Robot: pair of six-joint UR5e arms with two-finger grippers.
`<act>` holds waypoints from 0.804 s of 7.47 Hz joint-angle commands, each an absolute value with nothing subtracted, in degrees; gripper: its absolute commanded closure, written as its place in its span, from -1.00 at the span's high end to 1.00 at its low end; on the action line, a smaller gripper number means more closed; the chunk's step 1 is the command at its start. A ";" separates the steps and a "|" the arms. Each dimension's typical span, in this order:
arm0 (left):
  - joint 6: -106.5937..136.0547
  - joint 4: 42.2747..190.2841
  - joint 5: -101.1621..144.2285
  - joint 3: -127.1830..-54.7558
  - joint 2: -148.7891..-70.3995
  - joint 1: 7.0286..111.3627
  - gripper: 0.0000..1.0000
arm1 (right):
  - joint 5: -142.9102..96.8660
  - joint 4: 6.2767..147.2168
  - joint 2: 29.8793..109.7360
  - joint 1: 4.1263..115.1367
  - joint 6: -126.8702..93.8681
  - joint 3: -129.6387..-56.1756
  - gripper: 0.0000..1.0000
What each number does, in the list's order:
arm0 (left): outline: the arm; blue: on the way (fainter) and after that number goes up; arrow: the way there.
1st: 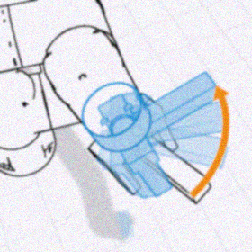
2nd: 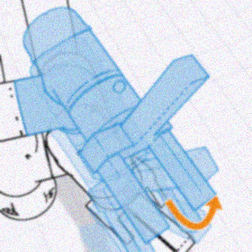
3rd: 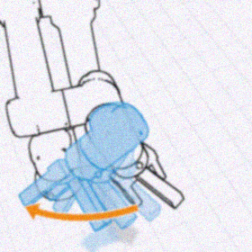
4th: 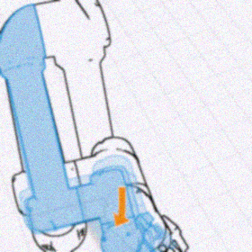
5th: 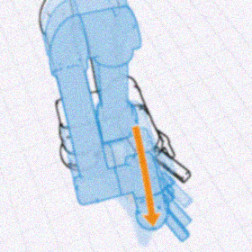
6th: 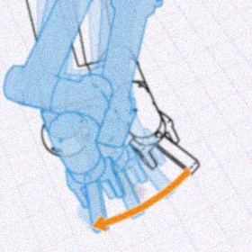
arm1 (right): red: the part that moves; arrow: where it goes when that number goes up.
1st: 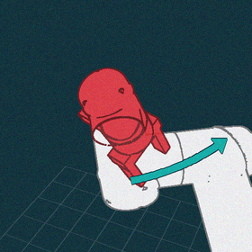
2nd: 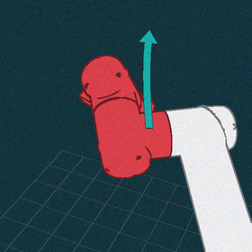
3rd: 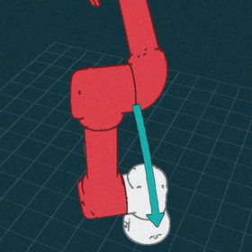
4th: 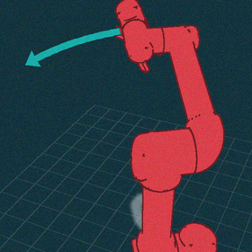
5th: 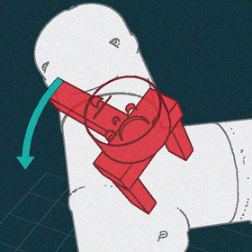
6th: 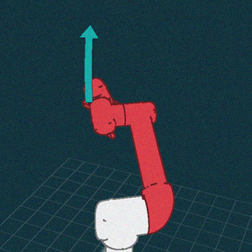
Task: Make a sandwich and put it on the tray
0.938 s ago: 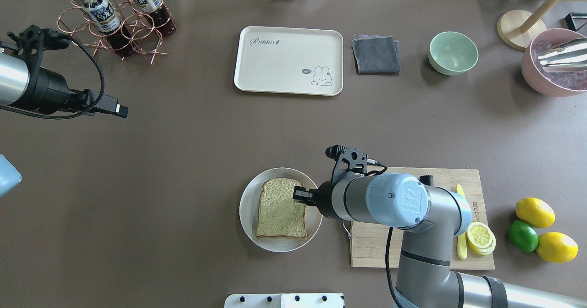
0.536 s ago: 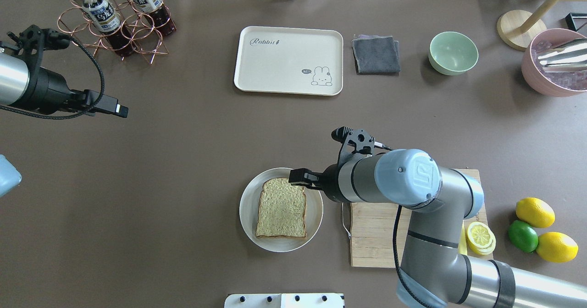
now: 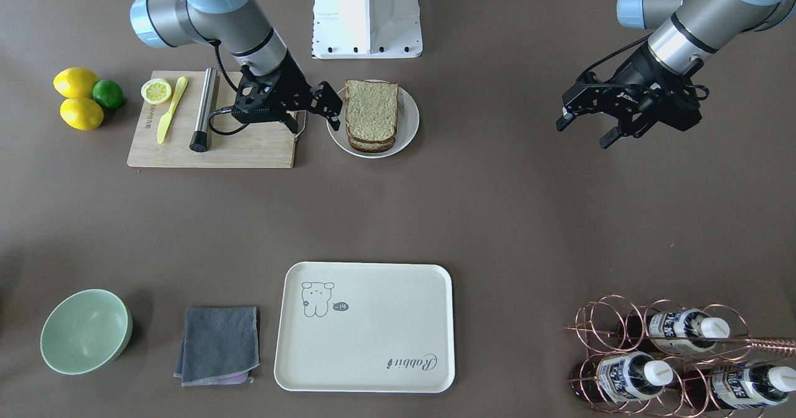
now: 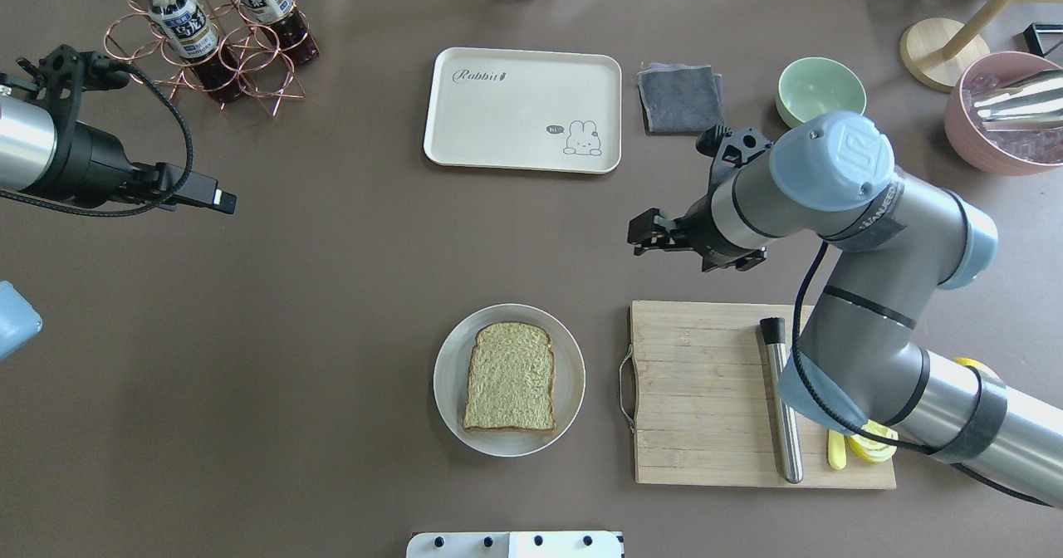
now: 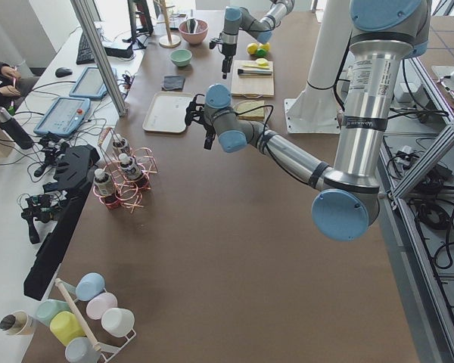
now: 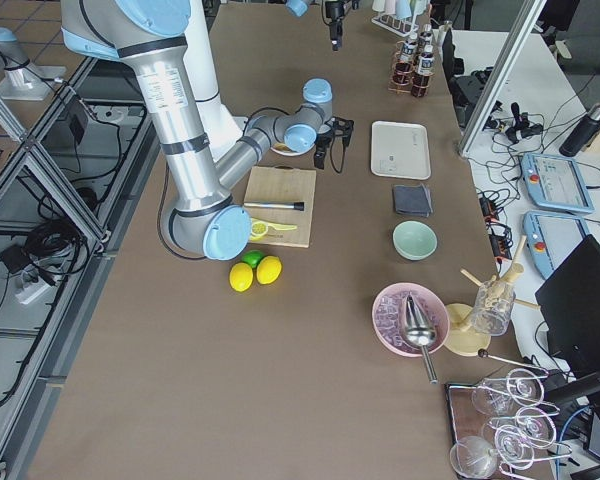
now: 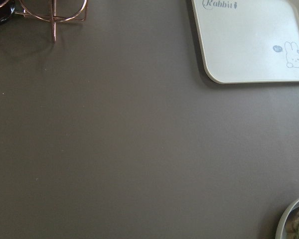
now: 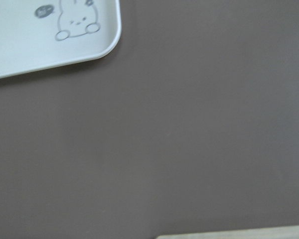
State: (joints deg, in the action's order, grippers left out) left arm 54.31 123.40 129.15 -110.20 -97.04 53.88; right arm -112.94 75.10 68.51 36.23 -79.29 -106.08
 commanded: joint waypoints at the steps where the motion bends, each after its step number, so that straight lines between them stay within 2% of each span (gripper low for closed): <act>1: 56.23 123.40 128.85 -110.13 -97.90 51.60 0.96 | -116.62 86.80 72.31 45.76 -62.91 -106.52 1.00; 3: 56.42 124.89 125.79 -109.87 -97.91 49.06 0.96 | -119.59 87.01 84.57 54.70 -44.49 -109.85 1.00; 5: 56.34 124.98 125.68 -109.86 -98.00 48.08 0.96 | -123.91 87.45 92.17 65.86 -25.58 -108.73 1.00; 6: 56.25 124.98 125.68 -109.95 -98.09 47.90 0.97 | -129.41 87.54 93.85 71.75 -17.48 -105.94 1.00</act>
